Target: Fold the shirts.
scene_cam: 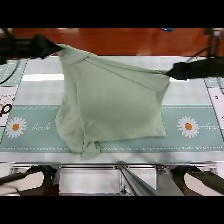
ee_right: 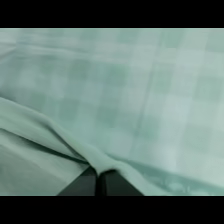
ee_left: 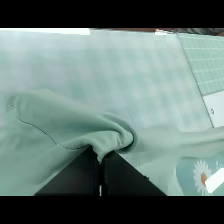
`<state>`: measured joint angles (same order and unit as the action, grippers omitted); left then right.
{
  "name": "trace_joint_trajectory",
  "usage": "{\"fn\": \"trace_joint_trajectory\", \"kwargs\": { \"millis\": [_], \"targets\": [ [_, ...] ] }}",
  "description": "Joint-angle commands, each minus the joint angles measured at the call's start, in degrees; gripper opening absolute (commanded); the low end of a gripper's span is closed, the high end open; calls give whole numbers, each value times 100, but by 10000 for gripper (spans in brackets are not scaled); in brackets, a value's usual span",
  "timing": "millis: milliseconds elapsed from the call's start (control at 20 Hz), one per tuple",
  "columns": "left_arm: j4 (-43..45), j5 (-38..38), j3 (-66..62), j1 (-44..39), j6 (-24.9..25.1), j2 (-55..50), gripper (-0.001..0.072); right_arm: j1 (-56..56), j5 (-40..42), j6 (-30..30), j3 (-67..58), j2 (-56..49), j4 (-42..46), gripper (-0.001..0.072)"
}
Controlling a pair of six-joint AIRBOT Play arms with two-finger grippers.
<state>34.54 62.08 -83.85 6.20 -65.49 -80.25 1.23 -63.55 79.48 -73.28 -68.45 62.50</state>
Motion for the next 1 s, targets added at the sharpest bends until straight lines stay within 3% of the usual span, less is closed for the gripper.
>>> {"fn": "trace_joint_trajectory", "kwargs": {
  "millis": [0,250,300,350,450,550,600,700,800,950],
  "targets": [
    [-11,-280,-1204,-164,-177,-1963,19,146,616,-114,-903,-2024,-254,22],
    [-50,-247,-1982,-227,-529,-3042,31,369,479,195,-2288,-3786,-1381,25],
    [-48,-111,-1982,-229,-531,-3088,223,407,476,286,-2354,-3915,-1574,134],
    [-24,125,-1985,-219,-531,-3095,490,476,442,315,-2369,-3956,-1777,371],
    [601,841,-2013,-11,-616,-2994,508,778,-103,310,-2494,-3884,-1991,412],
    [1569,1921,-2048,446,-1331,-2828,508,1300,-1082,295,-2675,-3659,-1952,411],
    [1838,2553,-2009,710,-1344,-2717,507,1585,-1547,271,-2669,-3445,-1696,411],
    [1937,3062,-1392,1178,-1305,-2190,507,1969,-2253,2,-2544,-2975,-758,410],
    [1952,2592,68,1537,-1272,-1169,507,2277,-2376,-160,-1947,-2374,-129,410],
    [1945,1349,2975,1926,-1180,575,507,2677,-1172,-330,146,-1320,-1016,411]
  ]
}}
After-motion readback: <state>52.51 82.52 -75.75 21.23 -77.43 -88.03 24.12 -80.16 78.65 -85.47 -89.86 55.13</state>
